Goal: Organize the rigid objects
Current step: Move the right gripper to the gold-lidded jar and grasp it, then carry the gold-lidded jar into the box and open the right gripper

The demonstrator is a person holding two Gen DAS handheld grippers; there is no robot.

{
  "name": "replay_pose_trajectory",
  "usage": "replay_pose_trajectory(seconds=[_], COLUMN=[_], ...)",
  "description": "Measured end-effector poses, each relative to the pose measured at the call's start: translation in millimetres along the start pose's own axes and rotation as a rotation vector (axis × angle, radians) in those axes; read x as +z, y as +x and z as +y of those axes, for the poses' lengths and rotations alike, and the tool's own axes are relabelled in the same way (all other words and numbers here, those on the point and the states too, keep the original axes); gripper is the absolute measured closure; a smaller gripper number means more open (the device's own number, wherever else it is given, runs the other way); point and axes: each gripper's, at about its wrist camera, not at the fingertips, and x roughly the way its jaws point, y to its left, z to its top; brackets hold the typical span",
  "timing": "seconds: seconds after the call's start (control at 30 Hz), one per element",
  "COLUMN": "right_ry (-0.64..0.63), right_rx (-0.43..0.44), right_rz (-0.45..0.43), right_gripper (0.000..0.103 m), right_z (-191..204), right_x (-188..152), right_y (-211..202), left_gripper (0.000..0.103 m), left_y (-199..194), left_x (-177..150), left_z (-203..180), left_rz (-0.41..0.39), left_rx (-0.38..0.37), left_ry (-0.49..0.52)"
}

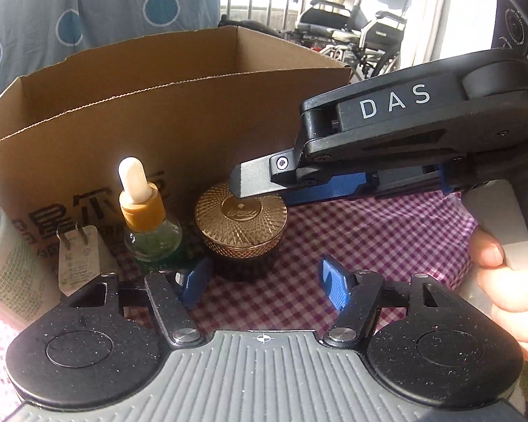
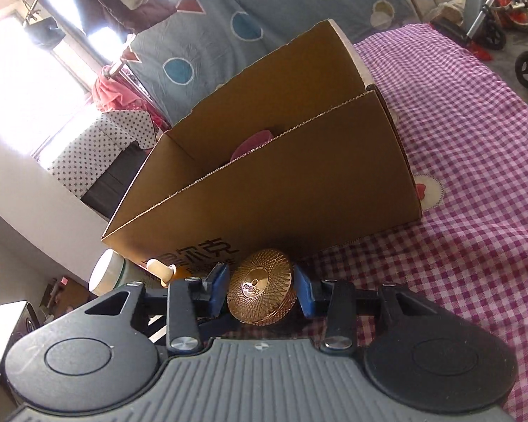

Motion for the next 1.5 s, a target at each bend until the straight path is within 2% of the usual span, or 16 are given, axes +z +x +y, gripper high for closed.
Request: replay_pose_trajectory(seconds=[0.23,0.67,0.8,1.03,1.23,1.5], right_ry=[-0.006,0.045,0.072,0.076,0.074,0.069], right_rx=[-0.015,-0.07,-0.067,-0.068,-0.06,-0.073], right_rz=[0.024,0.009,-0.019,-0.038,-0.026,-0.005], right_gripper=[0.063,0.064,0.064,0.064,0.064,0.064], right_z=[-3,-19,-21,-20,-21,-25], right_x=[1,-23,-23,-16,-12,-13], right_y=[-6,-51,-60,-56,-46,-33], left_gripper=[0.035,0.036,0.036,0.035,0.04,0.044], left_y=[-1,-14,-14,3,20,26], left_x=[2,-3,0,13,19,21], left_z=[-4,-31,-32,-34,-31,-36], left_rz=[0.0,-0.017,-0.031,0.001,0.048,0.042], left_rx=[-0.021,-0.139,-0.113,-0.062,-0.083,-0.064], left_ry=[0.002,0.095,0.105,0.127,0.09,0.095])
